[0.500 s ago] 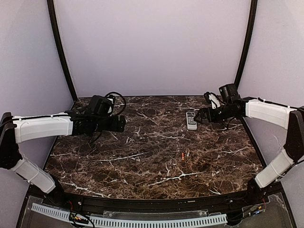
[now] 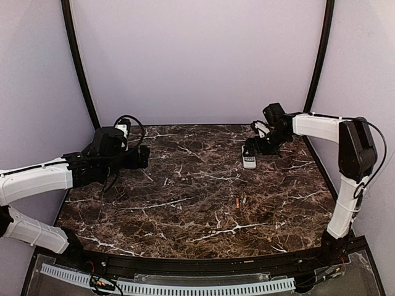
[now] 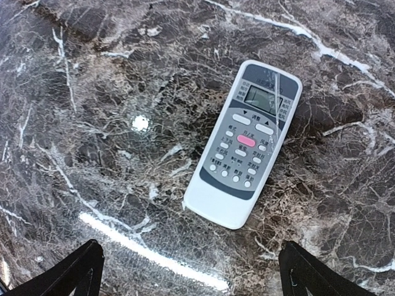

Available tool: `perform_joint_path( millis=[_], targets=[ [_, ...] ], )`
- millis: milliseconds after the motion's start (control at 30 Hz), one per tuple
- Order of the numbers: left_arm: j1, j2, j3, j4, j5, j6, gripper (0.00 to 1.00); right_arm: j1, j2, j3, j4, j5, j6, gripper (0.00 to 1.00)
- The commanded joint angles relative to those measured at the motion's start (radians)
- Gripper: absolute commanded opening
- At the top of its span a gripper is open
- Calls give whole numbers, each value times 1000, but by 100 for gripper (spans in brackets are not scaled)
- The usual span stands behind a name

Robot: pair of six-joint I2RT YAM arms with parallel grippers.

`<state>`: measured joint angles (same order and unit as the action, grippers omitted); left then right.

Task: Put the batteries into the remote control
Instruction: Pick up the remote control.

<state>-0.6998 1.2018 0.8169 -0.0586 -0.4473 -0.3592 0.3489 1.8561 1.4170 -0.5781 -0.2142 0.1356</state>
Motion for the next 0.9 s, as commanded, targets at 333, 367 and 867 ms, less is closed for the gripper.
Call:
perform_joint_path(
  millis=[333, 367, 867],
  targets=[
    [-6, -54, -61, 31, -163, -30, 100, 22, 250, 222, -89, 125, 51, 99],
    [-5, -49, -52, 11, -168, -29, 100, 22, 267, 238, -94, 134, 51, 99],
    [-6, 1, -33, -36, -199, -21, 100, 67, 472, 494, -243, 321, 63, 78]
  ],
)
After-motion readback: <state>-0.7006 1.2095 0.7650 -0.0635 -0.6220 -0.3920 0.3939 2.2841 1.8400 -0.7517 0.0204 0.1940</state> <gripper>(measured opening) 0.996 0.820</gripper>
